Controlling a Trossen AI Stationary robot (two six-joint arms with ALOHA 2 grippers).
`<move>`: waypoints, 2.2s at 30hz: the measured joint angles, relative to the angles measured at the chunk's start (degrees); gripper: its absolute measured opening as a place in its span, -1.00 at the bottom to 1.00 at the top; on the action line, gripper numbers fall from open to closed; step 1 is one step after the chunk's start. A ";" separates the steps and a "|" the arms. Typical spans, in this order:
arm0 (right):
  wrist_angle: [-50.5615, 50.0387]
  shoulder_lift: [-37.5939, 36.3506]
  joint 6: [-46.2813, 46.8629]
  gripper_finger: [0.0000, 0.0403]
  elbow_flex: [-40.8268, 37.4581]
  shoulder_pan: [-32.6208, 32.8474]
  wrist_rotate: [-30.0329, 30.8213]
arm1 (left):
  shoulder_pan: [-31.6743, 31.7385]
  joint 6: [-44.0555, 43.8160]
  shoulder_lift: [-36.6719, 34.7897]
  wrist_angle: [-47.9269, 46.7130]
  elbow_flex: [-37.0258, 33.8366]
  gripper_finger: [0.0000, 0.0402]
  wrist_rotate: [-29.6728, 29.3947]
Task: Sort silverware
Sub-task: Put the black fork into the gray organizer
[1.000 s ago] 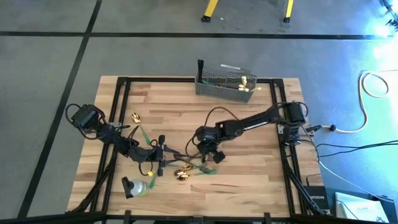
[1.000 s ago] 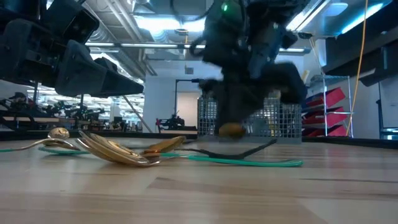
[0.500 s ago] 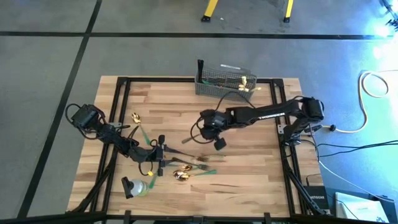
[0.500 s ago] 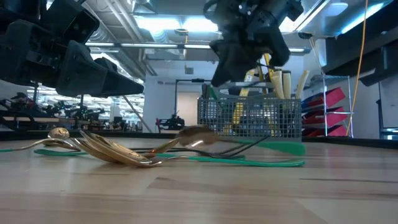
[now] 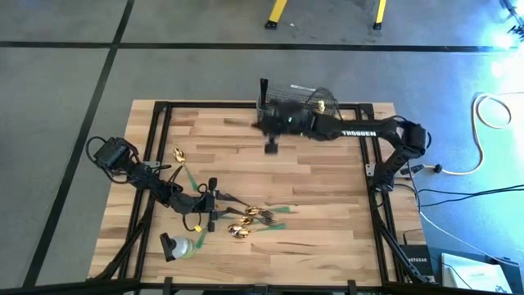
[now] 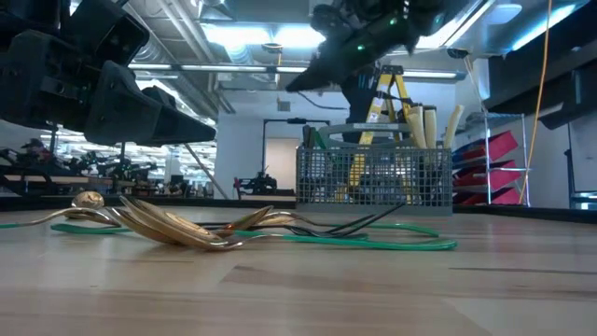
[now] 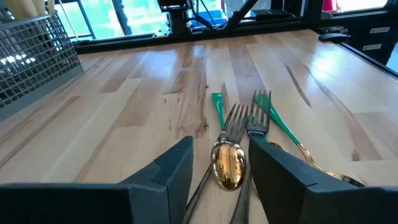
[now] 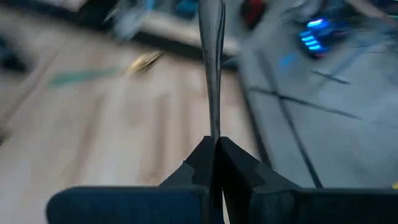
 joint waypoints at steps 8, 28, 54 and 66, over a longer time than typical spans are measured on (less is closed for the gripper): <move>16.01 -0.02 19.22 -1.00 0.07 -7.76 0.42 | 0.00 -0.03 0.00 -1.21 0.00 -0.30 0.00; 44.11 8.39 16.93 -1.00 -2.38 -11.26 8.43 | 9.10 -7.93 -0.04 -1.88 0.02 -0.30 -2.94; 44.48 22.77 21.77 -1.00 5.95 -11.91 27.06 | 8.94 -9.94 -0.02 -7.69 0.00 -0.30 -1.60; 43.76 22.77 21.56 -1.00 5.95 -11.68 31.39 | 8.94 -10.66 0.00 -7.63 0.00 -0.30 -0.33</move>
